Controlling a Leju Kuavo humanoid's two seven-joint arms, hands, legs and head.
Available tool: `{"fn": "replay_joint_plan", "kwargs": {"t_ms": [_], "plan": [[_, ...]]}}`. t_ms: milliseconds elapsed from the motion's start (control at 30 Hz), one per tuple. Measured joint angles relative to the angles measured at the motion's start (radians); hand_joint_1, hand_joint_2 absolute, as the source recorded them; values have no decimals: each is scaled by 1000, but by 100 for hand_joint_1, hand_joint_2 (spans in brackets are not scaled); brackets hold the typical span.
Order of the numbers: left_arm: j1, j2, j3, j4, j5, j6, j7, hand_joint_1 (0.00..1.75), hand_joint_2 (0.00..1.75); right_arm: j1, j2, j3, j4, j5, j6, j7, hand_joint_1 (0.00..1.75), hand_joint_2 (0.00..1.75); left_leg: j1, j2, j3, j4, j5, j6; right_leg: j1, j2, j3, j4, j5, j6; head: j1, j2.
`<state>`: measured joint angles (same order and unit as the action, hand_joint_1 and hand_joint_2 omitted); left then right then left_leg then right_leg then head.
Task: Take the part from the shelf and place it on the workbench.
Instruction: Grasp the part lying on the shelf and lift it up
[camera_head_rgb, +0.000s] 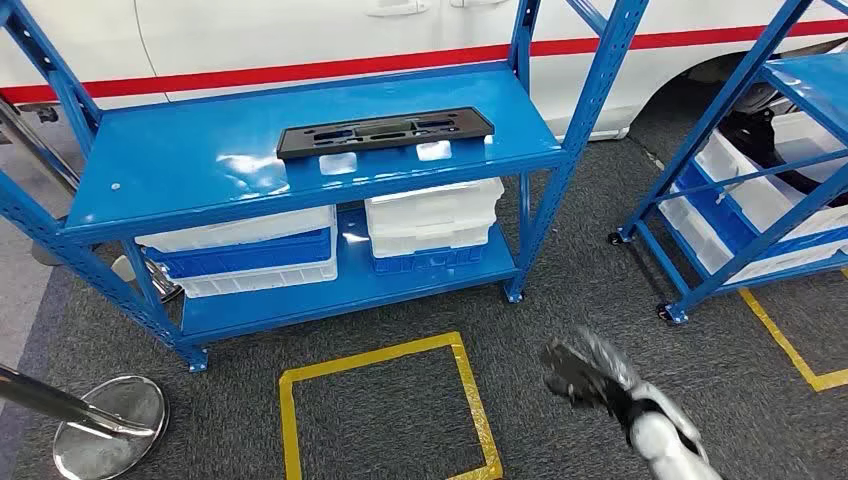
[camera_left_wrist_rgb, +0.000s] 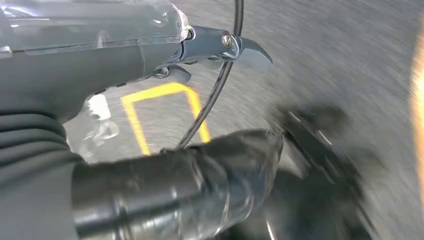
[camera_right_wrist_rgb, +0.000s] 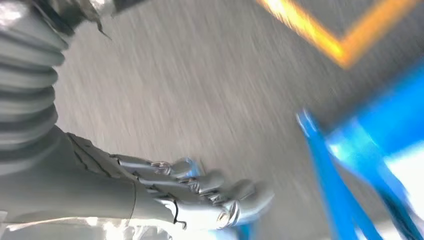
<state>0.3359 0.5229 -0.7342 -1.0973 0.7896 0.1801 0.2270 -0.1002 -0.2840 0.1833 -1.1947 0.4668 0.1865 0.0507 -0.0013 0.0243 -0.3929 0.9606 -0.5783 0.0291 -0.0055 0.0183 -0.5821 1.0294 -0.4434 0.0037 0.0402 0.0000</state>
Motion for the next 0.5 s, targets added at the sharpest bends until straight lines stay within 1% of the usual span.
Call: {"fn": "replay_joint_plan", "kwargs": {"t_ms": [67, 167, 233, 333, 433, 500], "plan": [[1, -4, 11, 5, -9, -8, 0, 0, 0, -46, 7, 4, -42, -48, 28, 4, 0, 0, 0, -1, 0, 0, 1, 0, 0, -1, 0, 0, 1, 0, 0, 0], [13, -18, 51, 21, -38, -28, 1, 0, 0, -167, 28, 34, -155, -257, 90, 4, 0, 0, 0, -3, 0, 0, 3, -1, -2, -2, 0, 1, 3, -2, 0, 0], [18, -29, 79, 25, -49, -42, 5, 0, 0, -225, 37, 71, -209, -343, 111, -6, 0, 0, 0, -8, -1, 0, 3, -1, -1, -7, 1, 1, 3, -2, 0, 0], [26, -48, 111, 28, -56, -71, 14, 0, 0, -290, 47, 118, -259, -380, 129, -18, 0, 0, 0, -14, -2, 0, 4, -1, 0, -13, 2, 1, 3, -2, 0, 0], [32, -64, 141, 38, -66, -103, 20, 0, 0, -339, 59, 170, -285, -363, 130, -21, 0, 0, 0, -14, -3, 0, 4, -1, 0, -13, 2, 1, 3, -2, 0, 0], [34, -74, 161, 46, -76, -123, 23, 0, 0, -369, 63, 220, -294, -306, 116, -27, 0, 87, 0, -14, -3, 0, 4, -1, 0, -13, 2, 1, 3, -2, 0, 0]]}}
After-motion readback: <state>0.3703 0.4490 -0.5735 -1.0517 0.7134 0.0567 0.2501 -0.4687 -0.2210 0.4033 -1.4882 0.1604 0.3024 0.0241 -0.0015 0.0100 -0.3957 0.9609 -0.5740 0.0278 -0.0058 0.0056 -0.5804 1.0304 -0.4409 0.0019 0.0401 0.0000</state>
